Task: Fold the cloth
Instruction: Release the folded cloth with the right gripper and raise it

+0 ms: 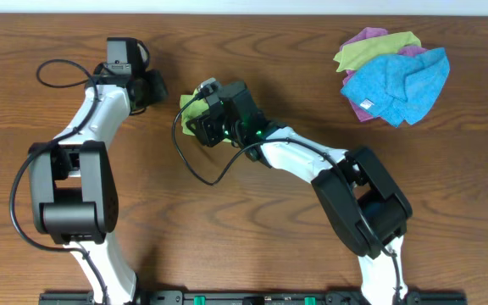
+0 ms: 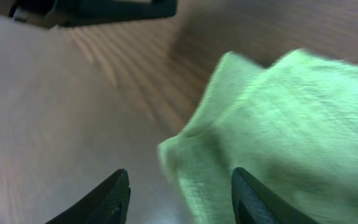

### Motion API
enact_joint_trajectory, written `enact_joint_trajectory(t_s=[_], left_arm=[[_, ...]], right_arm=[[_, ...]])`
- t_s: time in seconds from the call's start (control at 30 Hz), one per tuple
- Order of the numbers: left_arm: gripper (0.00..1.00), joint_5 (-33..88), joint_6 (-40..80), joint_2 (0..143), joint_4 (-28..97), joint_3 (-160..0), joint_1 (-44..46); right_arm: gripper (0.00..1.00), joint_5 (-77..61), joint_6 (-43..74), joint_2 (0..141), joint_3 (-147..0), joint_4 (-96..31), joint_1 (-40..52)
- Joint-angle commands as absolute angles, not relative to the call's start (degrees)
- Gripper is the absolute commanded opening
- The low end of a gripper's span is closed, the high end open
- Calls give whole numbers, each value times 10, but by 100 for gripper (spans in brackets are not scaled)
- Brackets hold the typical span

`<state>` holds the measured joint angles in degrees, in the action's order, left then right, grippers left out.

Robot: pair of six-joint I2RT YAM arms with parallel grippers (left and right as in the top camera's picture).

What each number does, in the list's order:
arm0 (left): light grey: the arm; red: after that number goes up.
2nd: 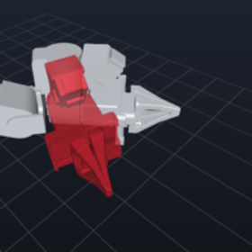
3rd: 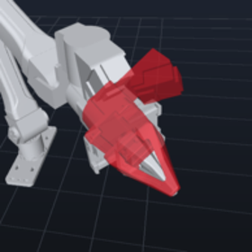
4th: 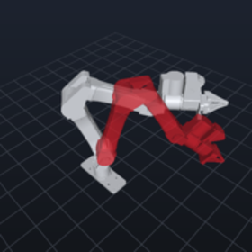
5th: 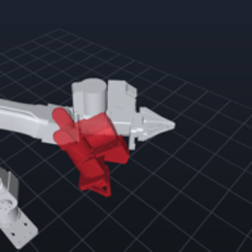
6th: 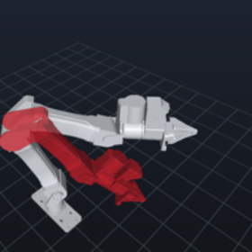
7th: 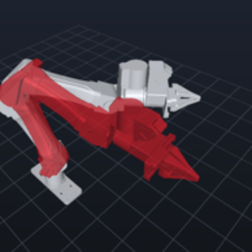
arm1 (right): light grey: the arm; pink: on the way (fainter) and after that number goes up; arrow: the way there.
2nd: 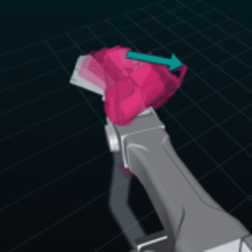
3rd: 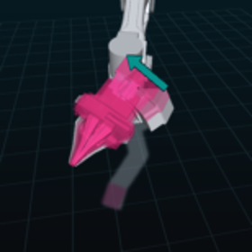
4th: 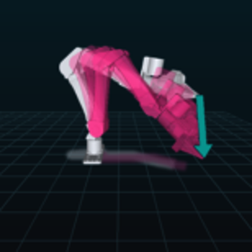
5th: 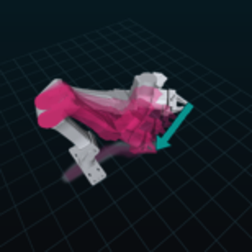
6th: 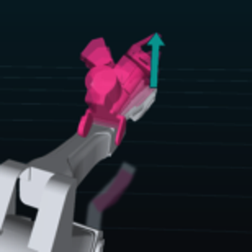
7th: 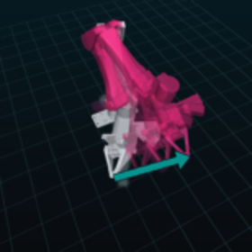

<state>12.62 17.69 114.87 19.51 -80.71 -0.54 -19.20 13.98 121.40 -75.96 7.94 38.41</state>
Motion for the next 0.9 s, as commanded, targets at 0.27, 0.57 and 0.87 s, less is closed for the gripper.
enact_joint_trajectory(t_s=[0.27, 0.57, 0.87], left_arm=[[12, 118, 163, 1098, 213, -821, -34], [96, 122, 163, 1052, 296, -821, -34], [95, 225, 188, 1041, 358, -821, -34]], right_arm=[[63, -202, 132, 1192, -769, 71, 386], [92, -185, 88, 1058, -769, -91, 305], [99, -199, 24, 920, -765, -348, 195]])
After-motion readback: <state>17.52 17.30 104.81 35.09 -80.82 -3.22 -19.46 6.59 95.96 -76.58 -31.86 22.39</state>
